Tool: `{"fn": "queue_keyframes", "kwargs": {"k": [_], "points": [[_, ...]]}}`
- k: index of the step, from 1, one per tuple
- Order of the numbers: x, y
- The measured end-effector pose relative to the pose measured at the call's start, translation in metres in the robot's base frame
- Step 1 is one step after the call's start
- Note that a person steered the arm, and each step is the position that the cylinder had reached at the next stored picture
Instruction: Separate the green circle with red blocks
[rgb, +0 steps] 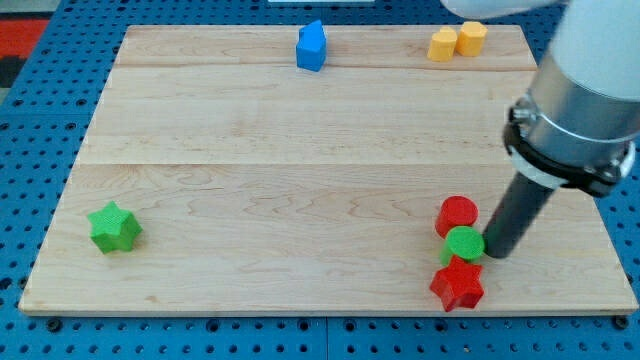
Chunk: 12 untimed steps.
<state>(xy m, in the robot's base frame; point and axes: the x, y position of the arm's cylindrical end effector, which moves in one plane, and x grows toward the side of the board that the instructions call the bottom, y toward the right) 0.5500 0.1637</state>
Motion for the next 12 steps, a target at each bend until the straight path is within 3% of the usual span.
{"fn": "queue_keyframes", "kwargs": {"k": [1, 2, 3, 4, 6, 8, 12], "points": [[-0.016, -0.020], [0.002, 0.039], [0.012, 0.028], [0.012, -0.035], [0.000, -0.087], [-0.043, -0.087], [-0.060, -0.087]]}}
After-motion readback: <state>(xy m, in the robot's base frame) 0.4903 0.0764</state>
